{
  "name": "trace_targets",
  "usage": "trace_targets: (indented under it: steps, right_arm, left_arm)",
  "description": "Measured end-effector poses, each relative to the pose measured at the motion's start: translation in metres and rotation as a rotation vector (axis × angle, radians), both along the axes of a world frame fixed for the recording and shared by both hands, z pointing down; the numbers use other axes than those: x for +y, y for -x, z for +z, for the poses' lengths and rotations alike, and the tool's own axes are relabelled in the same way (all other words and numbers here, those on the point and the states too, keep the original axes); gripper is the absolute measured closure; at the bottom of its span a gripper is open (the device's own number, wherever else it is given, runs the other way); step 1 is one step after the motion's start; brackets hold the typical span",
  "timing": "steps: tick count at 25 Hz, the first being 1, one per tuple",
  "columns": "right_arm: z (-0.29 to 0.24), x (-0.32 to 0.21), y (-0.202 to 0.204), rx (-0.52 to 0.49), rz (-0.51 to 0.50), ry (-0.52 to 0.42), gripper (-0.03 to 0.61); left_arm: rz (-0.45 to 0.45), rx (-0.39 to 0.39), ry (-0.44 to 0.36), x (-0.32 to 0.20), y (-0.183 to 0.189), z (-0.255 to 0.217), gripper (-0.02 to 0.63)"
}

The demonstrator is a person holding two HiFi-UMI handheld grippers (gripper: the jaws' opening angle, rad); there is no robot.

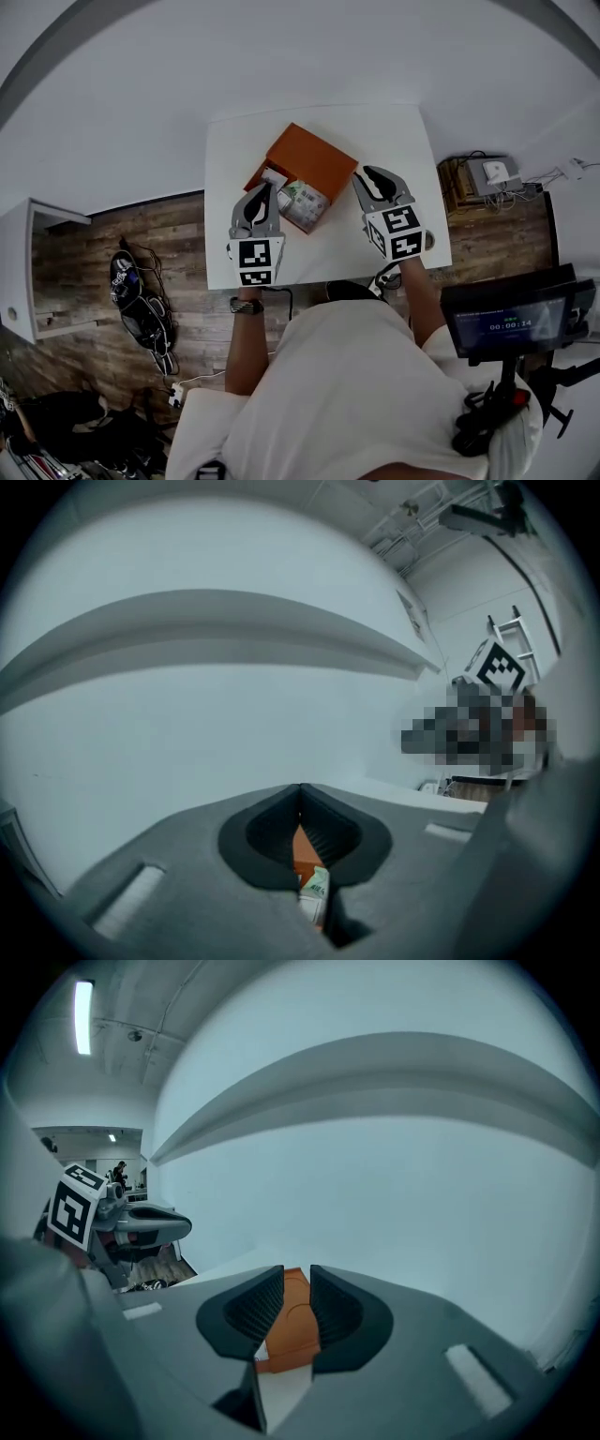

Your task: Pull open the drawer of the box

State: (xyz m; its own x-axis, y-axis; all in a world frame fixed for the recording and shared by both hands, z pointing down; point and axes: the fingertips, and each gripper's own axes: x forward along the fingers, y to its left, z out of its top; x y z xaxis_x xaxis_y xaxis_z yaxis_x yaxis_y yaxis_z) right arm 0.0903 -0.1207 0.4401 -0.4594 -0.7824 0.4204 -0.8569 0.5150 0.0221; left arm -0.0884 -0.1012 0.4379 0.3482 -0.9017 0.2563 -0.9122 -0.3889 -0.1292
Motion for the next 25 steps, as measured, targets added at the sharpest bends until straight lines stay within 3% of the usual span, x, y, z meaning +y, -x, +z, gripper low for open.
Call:
trace_targets:
  steps: [9, 17, 25]
  right_arm:
    - [-0.071, 0.044, -0.01, -0.045, 0.05, -0.121, 0.572]
    - [-0.145, 0.115, -0.022, -0.074, 0.057, -0.263, 0.577]
    - [-0.18, 0.164, 0.005, -0.047, 0.026, -0.363, 0.577]
  left_arm:
    - [0.065, -0.023, -0.142, 0.038, -0.019, -0.071, 0.607]
    - [0.106, -0.024, -0.24, 0.106, -0.045, -0.127, 0.607]
    - [0.091, -0.022, -0.335, 0.152, -0.024, -0.163, 0.607]
